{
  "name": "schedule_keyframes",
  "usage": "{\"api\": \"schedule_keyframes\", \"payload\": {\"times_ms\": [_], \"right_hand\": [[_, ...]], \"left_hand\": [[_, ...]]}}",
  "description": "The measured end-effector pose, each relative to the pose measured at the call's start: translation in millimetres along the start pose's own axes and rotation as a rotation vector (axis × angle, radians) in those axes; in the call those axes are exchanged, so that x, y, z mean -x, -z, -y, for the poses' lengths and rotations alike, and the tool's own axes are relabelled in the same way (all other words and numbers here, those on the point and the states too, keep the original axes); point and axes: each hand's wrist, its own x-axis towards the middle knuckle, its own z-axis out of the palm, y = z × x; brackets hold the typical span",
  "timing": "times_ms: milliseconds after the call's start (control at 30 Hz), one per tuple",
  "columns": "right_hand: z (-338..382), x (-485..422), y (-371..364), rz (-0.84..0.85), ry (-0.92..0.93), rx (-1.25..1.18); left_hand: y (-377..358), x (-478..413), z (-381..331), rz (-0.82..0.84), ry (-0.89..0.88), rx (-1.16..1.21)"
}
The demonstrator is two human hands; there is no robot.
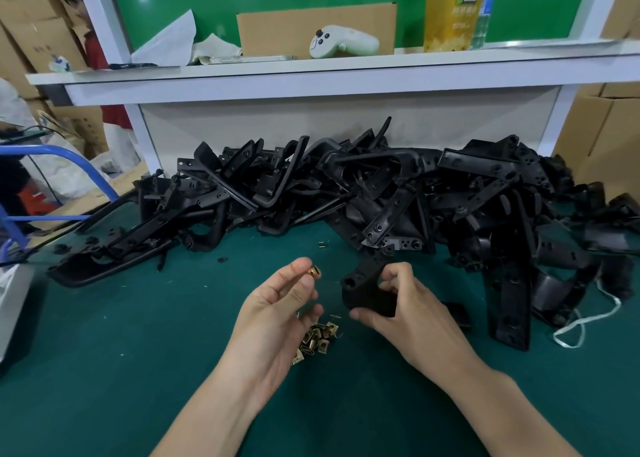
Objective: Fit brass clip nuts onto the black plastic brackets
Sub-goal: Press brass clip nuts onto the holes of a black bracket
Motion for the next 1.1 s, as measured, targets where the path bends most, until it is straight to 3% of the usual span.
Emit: {"api": "schedule_keyframes", "payload": {"times_ms": [367, 733, 933, 1100], "right_hand": [[0.9, 1.1, 0.7, -0.009, 0.006, -0.023], [0.5, 2.3, 1.1, -0.015, 0.021, -0.022], [1.7, 2.8, 1.7, -0.007, 0.033, -0.025], [7.4, 3.8, 2.7, -0.026, 0.126, 0.013]], "left_hand": [[-4.6, 0.8, 0.5, 0.020, 0.162, 0.193], [-3.9, 0.8, -1.1, -0.004, 0.190, 0.243], [-1.2, 0.3, -1.1, -0.013, 0.179, 0.223], [-0.4, -0.2, -1.0, -0.036, 0.047, 0.016]]}}
